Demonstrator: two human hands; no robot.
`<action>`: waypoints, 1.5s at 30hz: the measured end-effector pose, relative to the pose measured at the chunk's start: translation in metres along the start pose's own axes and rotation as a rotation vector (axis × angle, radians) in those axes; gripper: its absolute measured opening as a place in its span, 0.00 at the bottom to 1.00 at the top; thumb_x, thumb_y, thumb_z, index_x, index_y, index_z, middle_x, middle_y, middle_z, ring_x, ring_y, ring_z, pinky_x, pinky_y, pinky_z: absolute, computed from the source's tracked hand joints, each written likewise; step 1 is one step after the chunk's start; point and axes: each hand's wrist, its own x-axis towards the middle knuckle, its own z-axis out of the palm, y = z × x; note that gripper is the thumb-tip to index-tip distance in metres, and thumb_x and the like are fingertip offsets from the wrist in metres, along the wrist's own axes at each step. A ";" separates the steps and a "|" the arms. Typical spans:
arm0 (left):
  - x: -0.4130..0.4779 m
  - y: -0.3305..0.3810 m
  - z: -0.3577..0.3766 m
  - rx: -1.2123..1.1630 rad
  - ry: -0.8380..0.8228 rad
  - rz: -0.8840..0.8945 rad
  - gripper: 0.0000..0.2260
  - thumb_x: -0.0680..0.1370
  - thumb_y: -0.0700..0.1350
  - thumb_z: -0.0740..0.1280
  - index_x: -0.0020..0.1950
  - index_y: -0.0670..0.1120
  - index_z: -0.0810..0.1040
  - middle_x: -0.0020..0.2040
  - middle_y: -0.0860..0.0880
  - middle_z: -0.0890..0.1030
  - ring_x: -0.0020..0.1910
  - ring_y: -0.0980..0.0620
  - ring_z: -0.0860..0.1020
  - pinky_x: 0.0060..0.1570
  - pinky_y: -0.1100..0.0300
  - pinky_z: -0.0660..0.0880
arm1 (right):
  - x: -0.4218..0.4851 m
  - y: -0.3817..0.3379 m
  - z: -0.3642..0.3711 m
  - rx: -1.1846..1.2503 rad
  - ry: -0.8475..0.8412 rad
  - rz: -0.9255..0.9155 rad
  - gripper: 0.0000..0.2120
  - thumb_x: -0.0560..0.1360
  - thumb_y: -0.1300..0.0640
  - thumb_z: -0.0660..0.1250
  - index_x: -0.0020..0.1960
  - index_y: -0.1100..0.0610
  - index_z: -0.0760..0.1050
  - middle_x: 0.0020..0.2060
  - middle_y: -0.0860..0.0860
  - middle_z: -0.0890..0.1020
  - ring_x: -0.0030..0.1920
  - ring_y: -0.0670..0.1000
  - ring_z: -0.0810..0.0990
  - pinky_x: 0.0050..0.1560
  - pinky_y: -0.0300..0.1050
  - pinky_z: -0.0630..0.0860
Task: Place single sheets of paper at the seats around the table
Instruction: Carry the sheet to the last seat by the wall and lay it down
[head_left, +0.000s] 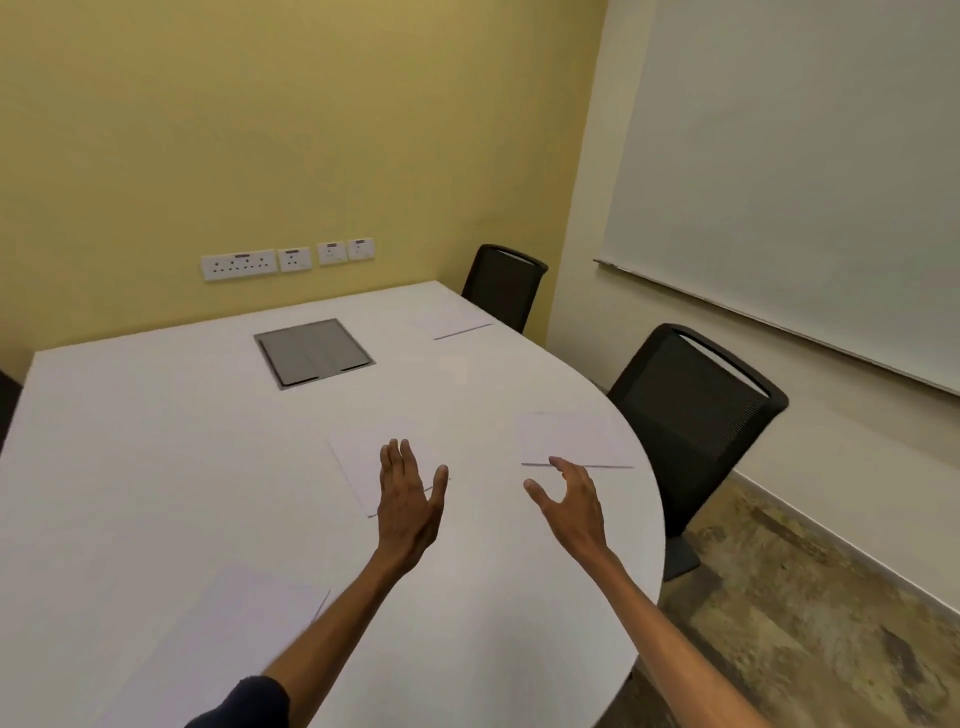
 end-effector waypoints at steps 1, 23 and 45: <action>0.004 -0.003 0.001 -0.001 0.004 -0.032 0.36 0.80 0.64 0.51 0.80 0.45 0.44 0.81 0.49 0.44 0.79 0.53 0.40 0.78 0.50 0.52 | 0.010 0.002 0.005 0.014 -0.016 0.005 0.28 0.74 0.41 0.69 0.69 0.50 0.69 0.67 0.49 0.73 0.69 0.51 0.70 0.68 0.56 0.69; 0.083 -0.070 0.071 0.149 0.123 -0.674 0.17 0.78 0.40 0.62 0.66 0.39 0.72 0.49 0.40 0.82 0.50 0.42 0.80 0.46 0.58 0.72 | 0.229 0.064 0.161 0.000 -0.584 -0.083 0.27 0.73 0.41 0.70 0.67 0.51 0.70 0.60 0.48 0.76 0.60 0.49 0.76 0.63 0.55 0.72; 0.198 -0.179 0.131 0.103 0.034 -0.951 0.23 0.78 0.45 0.65 0.69 0.36 0.66 0.66 0.38 0.71 0.66 0.39 0.70 0.61 0.50 0.69 | 0.301 0.088 0.312 -0.106 -0.687 0.143 0.31 0.74 0.44 0.70 0.70 0.57 0.67 0.64 0.54 0.77 0.62 0.55 0.77 0.63 0.52 0.73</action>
